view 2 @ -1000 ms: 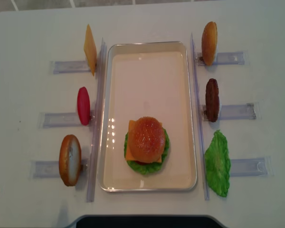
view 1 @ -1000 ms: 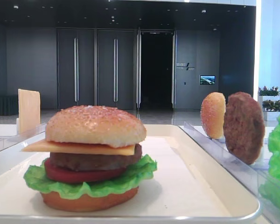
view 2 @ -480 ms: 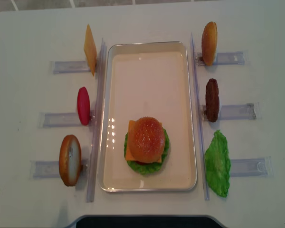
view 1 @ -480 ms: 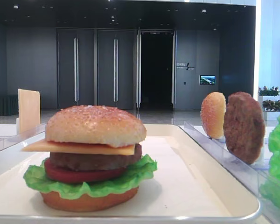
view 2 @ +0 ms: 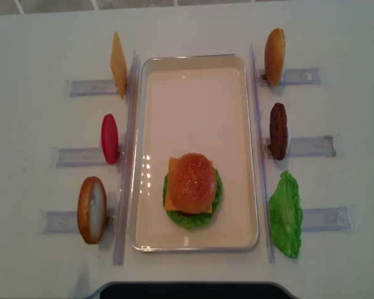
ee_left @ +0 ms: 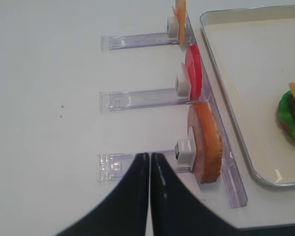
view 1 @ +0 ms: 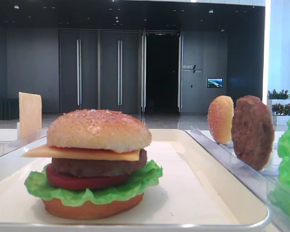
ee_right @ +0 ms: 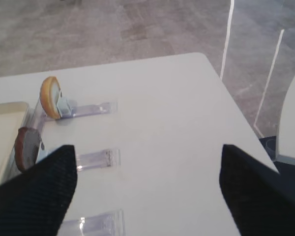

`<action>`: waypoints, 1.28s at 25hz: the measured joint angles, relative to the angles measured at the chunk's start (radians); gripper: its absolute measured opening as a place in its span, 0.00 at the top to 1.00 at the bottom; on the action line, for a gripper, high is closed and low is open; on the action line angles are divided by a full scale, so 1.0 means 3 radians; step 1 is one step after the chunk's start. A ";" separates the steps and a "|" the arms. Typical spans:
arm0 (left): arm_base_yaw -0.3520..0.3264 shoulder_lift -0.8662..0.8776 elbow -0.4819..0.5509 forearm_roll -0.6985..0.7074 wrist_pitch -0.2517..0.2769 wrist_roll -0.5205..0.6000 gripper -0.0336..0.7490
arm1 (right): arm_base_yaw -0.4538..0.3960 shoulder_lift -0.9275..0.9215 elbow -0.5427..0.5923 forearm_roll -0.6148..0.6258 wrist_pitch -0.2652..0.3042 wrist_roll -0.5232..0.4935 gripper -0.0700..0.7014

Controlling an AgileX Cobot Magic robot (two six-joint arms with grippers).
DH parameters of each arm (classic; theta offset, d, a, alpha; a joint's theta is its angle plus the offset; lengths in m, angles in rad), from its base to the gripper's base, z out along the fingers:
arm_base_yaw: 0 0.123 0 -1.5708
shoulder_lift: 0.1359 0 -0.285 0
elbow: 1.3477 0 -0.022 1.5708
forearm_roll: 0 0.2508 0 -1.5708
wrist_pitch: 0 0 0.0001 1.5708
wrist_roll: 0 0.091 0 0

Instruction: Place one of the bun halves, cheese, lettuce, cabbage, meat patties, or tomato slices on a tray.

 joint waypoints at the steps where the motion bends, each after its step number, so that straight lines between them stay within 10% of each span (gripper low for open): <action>1: 0.0000 0.0000 0.0000 0.0000 0.0000 0.0000 0.97 | 0.0000 0.0000 0.0064 0.0017 0.0000 -0.0008 0.14; 32: 0.0000 0.0000 0.0000 0.0004 0.0000 0.0000 0.97 | 0.0000 0.0000 0.0531 0.0202 0.0024 -0.0109 0.16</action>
